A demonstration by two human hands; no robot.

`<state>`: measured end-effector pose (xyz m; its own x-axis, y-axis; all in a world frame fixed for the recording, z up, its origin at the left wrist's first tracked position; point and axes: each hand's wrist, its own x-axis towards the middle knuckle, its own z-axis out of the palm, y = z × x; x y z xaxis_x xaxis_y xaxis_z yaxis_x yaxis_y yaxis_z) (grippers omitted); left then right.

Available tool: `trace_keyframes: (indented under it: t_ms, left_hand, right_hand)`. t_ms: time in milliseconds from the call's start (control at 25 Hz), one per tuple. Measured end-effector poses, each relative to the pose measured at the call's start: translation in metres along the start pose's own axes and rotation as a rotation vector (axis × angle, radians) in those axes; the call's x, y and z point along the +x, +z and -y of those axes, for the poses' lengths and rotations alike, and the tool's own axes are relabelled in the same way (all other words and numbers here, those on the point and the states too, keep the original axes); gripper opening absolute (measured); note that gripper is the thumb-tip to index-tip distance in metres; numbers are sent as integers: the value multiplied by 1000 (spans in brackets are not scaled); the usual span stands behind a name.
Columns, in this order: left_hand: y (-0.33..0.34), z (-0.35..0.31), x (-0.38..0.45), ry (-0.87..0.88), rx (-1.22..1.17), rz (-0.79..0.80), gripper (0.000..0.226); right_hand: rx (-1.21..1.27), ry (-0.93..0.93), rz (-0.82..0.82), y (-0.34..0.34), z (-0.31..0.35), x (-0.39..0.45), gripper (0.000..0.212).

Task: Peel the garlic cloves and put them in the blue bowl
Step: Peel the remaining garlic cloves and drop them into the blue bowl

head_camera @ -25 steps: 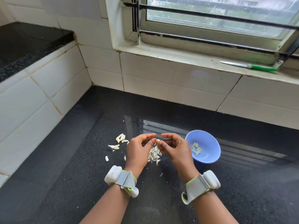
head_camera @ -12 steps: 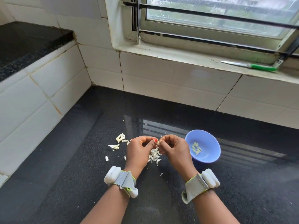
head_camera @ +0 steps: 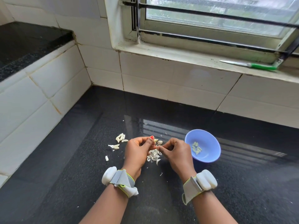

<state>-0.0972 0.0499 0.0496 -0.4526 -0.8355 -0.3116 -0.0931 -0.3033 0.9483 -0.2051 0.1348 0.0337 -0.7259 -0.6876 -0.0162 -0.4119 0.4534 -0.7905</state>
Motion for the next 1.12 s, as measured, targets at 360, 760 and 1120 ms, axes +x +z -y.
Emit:
trace_keyframes:
  t_ms: [360,760,1120]
  left_hand:
    - [3,-10,-7,-277,-109,119,23]
    - [-1,-9,-7,-206,-4,209,26]
    - [-2,-13,-8,-233,-46,193,21]
  right_hand:
    - [523,-83,196,2,4,1,24]
    - [604,18,173,-3,10,2,15]
    - [666,-1,138,-3,10,2,14]
